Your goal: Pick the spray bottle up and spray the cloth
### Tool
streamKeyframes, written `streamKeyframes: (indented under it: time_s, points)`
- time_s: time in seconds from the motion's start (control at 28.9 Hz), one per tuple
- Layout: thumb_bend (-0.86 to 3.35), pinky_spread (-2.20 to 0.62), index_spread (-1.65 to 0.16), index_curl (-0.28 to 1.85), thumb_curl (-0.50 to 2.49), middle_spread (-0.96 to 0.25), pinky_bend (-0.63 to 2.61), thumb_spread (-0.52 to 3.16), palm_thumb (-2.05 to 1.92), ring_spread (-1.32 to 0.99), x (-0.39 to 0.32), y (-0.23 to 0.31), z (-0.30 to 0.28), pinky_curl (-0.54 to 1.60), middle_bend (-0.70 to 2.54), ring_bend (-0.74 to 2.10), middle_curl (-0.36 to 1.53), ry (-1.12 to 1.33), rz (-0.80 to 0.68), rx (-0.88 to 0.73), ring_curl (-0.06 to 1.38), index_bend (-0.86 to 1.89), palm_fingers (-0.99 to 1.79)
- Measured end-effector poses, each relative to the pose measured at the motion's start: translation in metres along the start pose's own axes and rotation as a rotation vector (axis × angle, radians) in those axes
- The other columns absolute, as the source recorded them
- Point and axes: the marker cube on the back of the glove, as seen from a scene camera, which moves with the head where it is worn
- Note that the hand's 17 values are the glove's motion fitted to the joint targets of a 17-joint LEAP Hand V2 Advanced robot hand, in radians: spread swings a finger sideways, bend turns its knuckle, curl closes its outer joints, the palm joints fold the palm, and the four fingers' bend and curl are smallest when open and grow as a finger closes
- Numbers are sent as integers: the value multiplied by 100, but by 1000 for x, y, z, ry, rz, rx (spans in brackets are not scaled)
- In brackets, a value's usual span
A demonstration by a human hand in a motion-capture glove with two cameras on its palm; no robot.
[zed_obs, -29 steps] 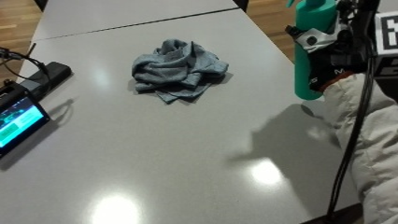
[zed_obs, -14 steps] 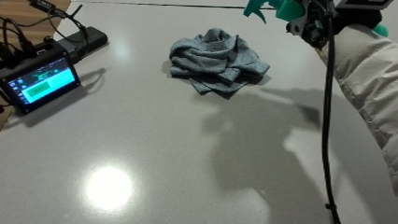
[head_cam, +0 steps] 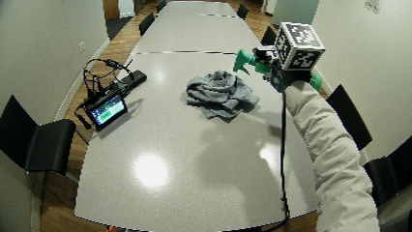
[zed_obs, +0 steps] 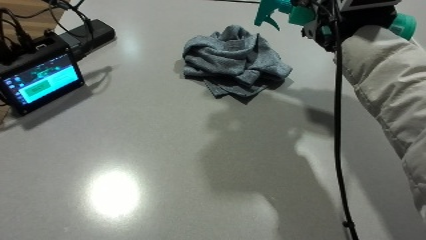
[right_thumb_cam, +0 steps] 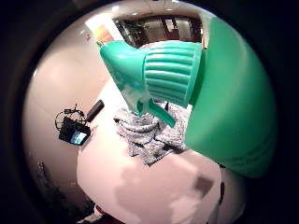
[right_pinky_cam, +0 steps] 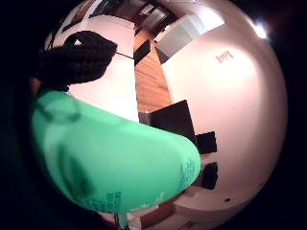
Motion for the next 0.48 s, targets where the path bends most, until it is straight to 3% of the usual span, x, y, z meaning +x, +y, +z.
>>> streamKeyframes:
  time_s: [0.24, 0.48]
  points:
    - [-3, -20, -28, 27, 64, -14, 45, 46, 119, -15, 2, 0, 2, 42, 30, 55, 50, -80, 22, 4, 46, 10, 95]
    - [-2, -19, -28, 26, 65, -14, 44, 46, 119, -15, 12, 10, 8, 42, 29, 54, 51, -725, 215, 29, 46, 10, 95]
